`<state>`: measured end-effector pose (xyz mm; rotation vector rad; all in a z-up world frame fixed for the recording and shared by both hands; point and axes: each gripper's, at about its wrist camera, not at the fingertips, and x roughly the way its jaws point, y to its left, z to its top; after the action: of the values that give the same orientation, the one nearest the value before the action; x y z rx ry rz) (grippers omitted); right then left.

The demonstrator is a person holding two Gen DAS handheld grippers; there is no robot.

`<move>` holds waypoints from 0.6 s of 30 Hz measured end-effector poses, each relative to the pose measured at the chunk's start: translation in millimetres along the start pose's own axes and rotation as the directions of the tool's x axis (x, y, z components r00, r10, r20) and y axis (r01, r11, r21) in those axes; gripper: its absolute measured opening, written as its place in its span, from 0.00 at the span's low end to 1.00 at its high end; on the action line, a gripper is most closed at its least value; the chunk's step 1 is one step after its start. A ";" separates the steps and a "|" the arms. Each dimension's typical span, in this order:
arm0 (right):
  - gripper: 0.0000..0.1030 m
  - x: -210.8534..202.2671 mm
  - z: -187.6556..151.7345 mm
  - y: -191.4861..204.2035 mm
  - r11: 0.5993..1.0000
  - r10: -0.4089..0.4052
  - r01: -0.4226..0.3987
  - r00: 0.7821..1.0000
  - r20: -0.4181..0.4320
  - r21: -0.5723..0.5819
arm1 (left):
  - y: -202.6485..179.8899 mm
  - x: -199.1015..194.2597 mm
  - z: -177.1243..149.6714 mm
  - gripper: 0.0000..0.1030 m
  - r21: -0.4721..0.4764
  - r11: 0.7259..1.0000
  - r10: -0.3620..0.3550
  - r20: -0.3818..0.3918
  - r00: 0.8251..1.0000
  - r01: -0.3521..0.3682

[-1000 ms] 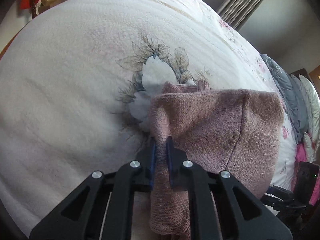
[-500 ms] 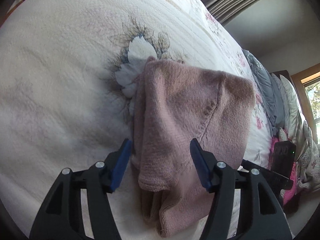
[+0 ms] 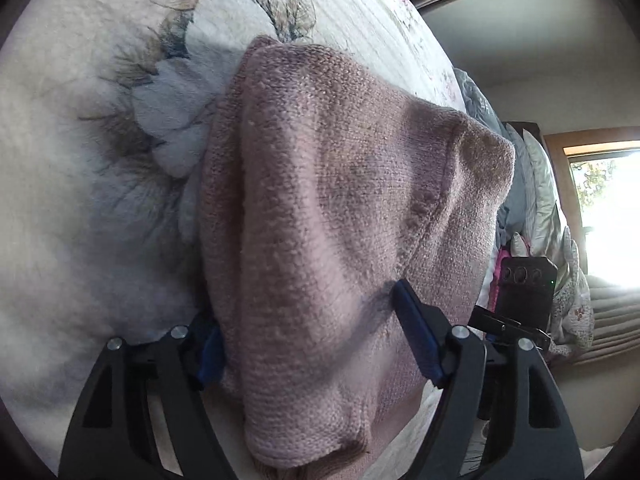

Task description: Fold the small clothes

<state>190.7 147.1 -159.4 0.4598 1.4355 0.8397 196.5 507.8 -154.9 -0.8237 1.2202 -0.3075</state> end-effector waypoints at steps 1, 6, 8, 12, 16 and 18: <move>0.93 5.2 1.8 -2.1 1.000 0.011 -0.011 1.000 -0.005 0.007 | -1.5 2.4 0.8 0.67 0.015 1.000 -0.001 0.002 1.000 0.001; 0.90 24.6 5.3 -11.6 0.995 0.090 -0.090 0.996 -0.011 0.045 | -8.2 4.2 -2.4 0.41 0.053 0.999 -0.006 0.033 0.999 0.004; 0.83 20.1 1.5 -9.5 0.995 0.100 -0.101 0.995 0.008 0.028 | -8.1 2.5 -5.6 0.37 0.046 0.998 -0.036 0.044 0.998 0.034; 0.62 -1.1 -8.0 -11.2 0.983 0.179 -0.181 0.983 0.038 0.045 | -14.5 -5.1 -12.6 0.34 0.053 0.995 -0.091 0.060 0.994 0.087; 0.57 -30.6 -20.0 -2.6 0.972 0.233 -0.234 0.971 0.053 0.021 | -46.8 -9.3 -21.5 0.33 0.111 0.987 -0.124 0.053 0.991 0.118; 0.57 -50.1 -30.6 -2.3 0.973 0.228 -0.230 0.972 0.062 0.013 | -67.2 -4.8 -27.0 0.33 0.141 0.981 -0.141 0.026 0.990 0.136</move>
<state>165.1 102.5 -131.0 0.6700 1.3528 0.9881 184.2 454.4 -107.3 -0.7914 1.0968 -0.4835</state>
